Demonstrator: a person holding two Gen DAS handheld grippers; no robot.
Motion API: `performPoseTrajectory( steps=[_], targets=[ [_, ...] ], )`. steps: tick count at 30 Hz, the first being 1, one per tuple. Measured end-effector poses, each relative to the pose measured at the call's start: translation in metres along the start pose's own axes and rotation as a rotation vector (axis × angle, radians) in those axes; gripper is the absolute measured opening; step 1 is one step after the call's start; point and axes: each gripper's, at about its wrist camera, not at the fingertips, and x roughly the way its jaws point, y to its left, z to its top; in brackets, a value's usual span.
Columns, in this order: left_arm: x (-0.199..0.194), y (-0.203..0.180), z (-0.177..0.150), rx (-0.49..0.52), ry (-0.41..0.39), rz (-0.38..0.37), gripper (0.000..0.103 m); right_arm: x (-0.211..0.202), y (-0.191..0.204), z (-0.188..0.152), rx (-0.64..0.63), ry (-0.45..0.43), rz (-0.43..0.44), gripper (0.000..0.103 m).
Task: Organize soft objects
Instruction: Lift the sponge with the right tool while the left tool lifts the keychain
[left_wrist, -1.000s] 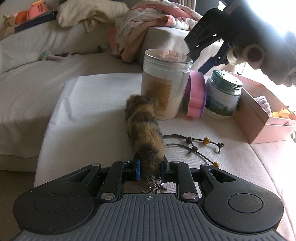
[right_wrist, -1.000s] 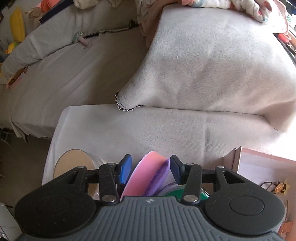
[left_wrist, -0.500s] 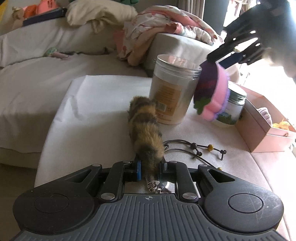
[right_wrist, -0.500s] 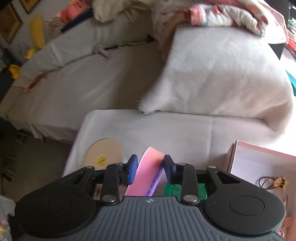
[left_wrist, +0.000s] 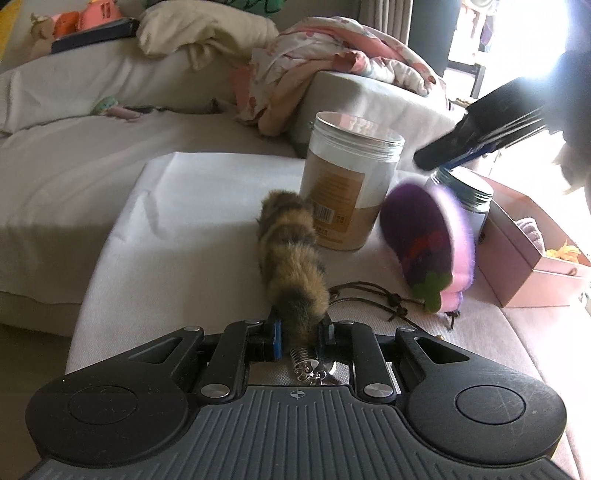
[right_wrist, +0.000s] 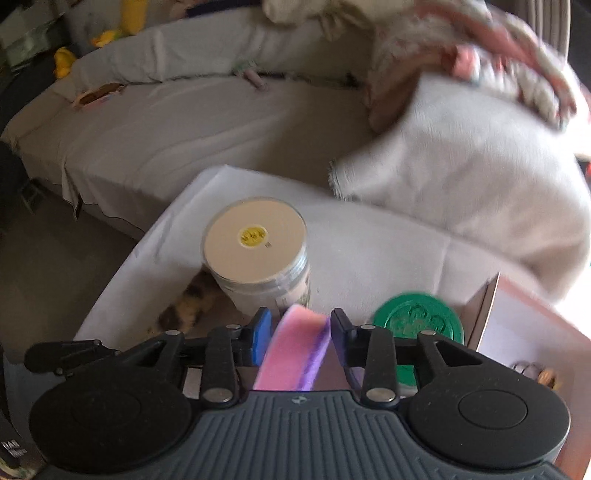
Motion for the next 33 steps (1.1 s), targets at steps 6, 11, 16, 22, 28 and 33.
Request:
performPoseTrajectory(
  steps=[6,11,16,22,28,33],
  targets=[
    [-0.001,0.001,0.000,-0.016,-0.001,0.000,0.020,-0.030,0.005,-0.042,0.037,-0.137,-0.031,0.059],
    [-0.002,0.001,0.001,-0.022,0.005,-0.007,0.021,-0.005,0.007,-0.062,0.073,-0.057,-0.032,0.059],
    [-0.005,-0.008,0.002,-0.015,0.034,0.035,0.022,0.019,0.010,-0.055,0.091,-0.019,0.007,0.059],
    [-0.008,-0.018,0.002,0.076,0.077,0.062,0.023,0.037,0.011,-0.059,0.092,0.012,-0.001,0.040],
    [-0.004,-0.017,0.009,0.098,0.128,0.056,0.023,0.030,0.012,-0.068,0.047,-0.012,0.001,0.038],
    [-0.004,-0.007,0.009,0.080,0.120,0.002,0.020,0.021,0.007,-0.069,0.042,-0.030,0.016,0.035]
  ],
)
